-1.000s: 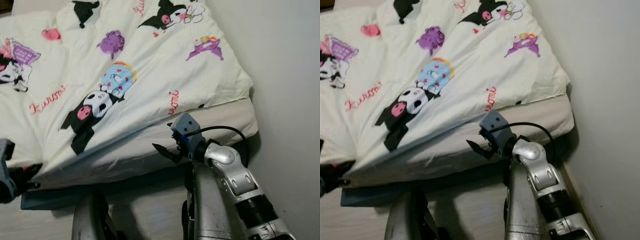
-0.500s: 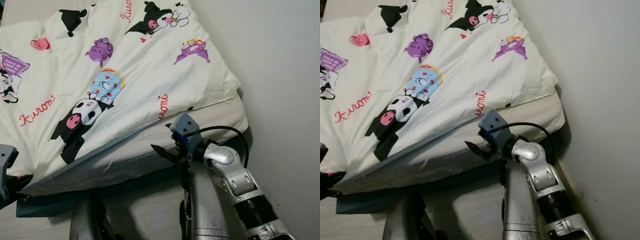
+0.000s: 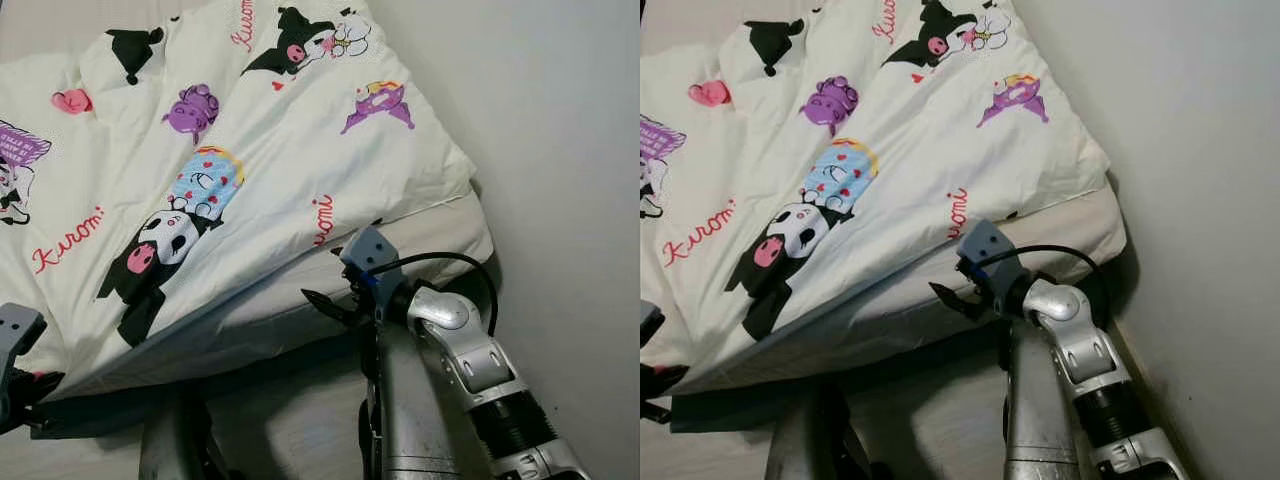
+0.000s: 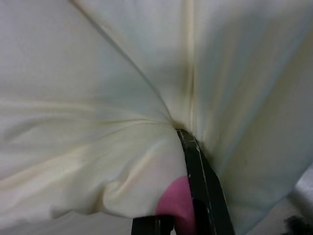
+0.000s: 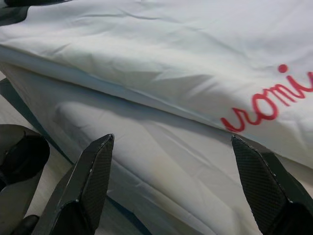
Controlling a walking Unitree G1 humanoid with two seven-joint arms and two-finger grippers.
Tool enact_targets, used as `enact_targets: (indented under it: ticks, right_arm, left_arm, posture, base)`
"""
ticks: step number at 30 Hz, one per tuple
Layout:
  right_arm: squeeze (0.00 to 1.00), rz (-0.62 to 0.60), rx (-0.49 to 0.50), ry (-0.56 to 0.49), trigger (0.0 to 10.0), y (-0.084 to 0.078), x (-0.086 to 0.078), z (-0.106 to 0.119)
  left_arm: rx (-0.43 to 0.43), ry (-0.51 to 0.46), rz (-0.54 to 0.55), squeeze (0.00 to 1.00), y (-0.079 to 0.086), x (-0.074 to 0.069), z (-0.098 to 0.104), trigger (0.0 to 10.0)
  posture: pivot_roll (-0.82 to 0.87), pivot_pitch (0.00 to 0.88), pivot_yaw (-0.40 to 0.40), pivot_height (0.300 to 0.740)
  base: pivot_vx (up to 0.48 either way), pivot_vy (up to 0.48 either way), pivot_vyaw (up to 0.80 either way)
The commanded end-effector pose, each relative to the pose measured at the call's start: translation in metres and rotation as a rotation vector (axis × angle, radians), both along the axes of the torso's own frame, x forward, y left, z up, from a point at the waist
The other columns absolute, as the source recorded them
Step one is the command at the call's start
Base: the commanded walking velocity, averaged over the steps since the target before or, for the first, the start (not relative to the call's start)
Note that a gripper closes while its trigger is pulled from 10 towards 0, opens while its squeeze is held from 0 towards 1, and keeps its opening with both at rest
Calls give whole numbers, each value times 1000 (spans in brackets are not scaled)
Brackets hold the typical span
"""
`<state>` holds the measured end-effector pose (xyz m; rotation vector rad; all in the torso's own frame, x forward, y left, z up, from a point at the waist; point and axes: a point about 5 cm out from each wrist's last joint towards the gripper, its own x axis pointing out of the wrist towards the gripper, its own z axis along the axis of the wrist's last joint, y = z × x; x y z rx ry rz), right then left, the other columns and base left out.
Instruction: Clean up the room
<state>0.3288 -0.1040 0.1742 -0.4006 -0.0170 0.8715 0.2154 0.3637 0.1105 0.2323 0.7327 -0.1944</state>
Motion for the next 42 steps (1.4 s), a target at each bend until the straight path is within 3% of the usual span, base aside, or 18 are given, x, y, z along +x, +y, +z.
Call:
enact_targets:
  ticks: [1, 2, 3, 6, 10, 11, 14, 15, 16, 17, 18, 24, 27, 30, 32, 35, 38, 42]
  right_arm:
    - [0, 24, 6, 32, 10000, 5, -5, -8]
    - [0, 23, 7, 32, 10000, 5, -5, -8]
    - [0, 22, 7, 31, 10000, 5, -5, -8]
    - [0, 21, 7, 31, 10000, 5, -5, -8]
    - [0, 17, 11, 31, 10000, 4, -4, -7]
    - [0, 15, 19, 34, 10000, 4, -4, -7]
    - [0, 13, 25, 34, 10000, 4, -4, -6]
    - [0, 10, 27, 34, 10000, 3, -3, -6]
    - [0, 10, 27, 34, 10000, 3, -3, -6]
    - [0, 0, 31, 33, 10000, 2, -2, -6]
    - [0, -10, 37, 37, 10000, 2, -1, -6]
    - [0, -120, 102, 89, 10000, -4, 9, -6]
    - [0, -208, 185, 138, 10000, -10, 17, -6]
    - [0, -214, 192, 142, 10000, -11, 17, -6]
    - [0, -321, 248, 180, 10000, -20, 24, -8]
    - [0, -608, 450, 351, 10000, -43, 39, -19]
    - [0, -695, 575, 447, 10000, -51, 42, -22]
    - [0, -711, 618, 476, 10000, -52, 43, -23]
  left_arm:
    - [98, 257, 132, 24, 24, -43, -45, 10000]
    - [129, 233, 152, 878, 27, -40, -44, 10000]
    - [148, 211, 176, 1000, 31, -38, -42, 10000]
    - [161, 181, 191, 1000, 33, -35, -39, 10000]
    - [176, -1, 274, 1000, 40, -20, -23, 10000]
    - [46, -123, 275, 0, 33, -10, -11, 10000]
    - [-69, -203, 204, 0, 21, -3, -3, 10000]
    - [-168, -242, 89, 0, 4, -1, 4, 10000]
    - [-168, -242, 89, 0, 4, -1, 4, 10000]
    - [-327, -284, -105, 0, -28, -2, 15, 10000]
    - [-380, -295, -167, 0, -40, -4, 19, 10000]
    - [-448, -371, -350, 0, -77, -1, 36, 10000]
    - [-430, -482, -375, 0, -89, 12, 54, 10000]
    - [-433, -489, -376, 0, -90, 11, 56, 10000]
    - [-314, -576, -314, 0, -90, 25, 62, 10000]
    - [-34, -782, -152, 0, -92, 52, 79, 10000]
    - [-15, -850, -121, 0, -105, 57, 81, 10000]
    - [-21, -873, -114, 0, -110, 59, 83, 10000]
  posture:
    - [-52, 417, 101, 456]
    - [-53, 418, 101, 456]
    - [-53, 419, 102, 456]
    - [-53, 420, 103, 456]
    - [-50, 419, 104, 456]
    - [-51, 419, 105, 456]
    - [-51, 420, 104, 456]
    - [-48, 424, 104, 456]
    - [-48, 424, 104, 456]
    - [-47, 426, 104, 456]
    - [-47, 428, 102, 456]
    - [-48, 430, 100, 456]
    - [-47, 429, 99, 456]
    - [-47, 429, 99, 456]
    - [-37, 428, 101, 456]
    - [-31, 424, 101, 456]
    - [-29, 427, 101, 456]
    - [-29, 427, 101, 456]
  base:
    - [0, 0, 0]
    - [0, 0, 0]
    - [0, 0, 0]
    - [0, 0, 0]
    - [0, 0, 0]
    - [0, 0, 0]
    - [0, 0, 0]
    - [0, 0, 0]
    - [0, 0, 0]
    - [0, 0, 0]
    - [0, 0, 0]
    - [0, 0, 0]
    - [0, 0, 0]
    - [0, 0, 0]
    - [0, 0, 0]
    - [0, 0, 0]
    - [0, 0, 0]
    - [0, 0, 0]
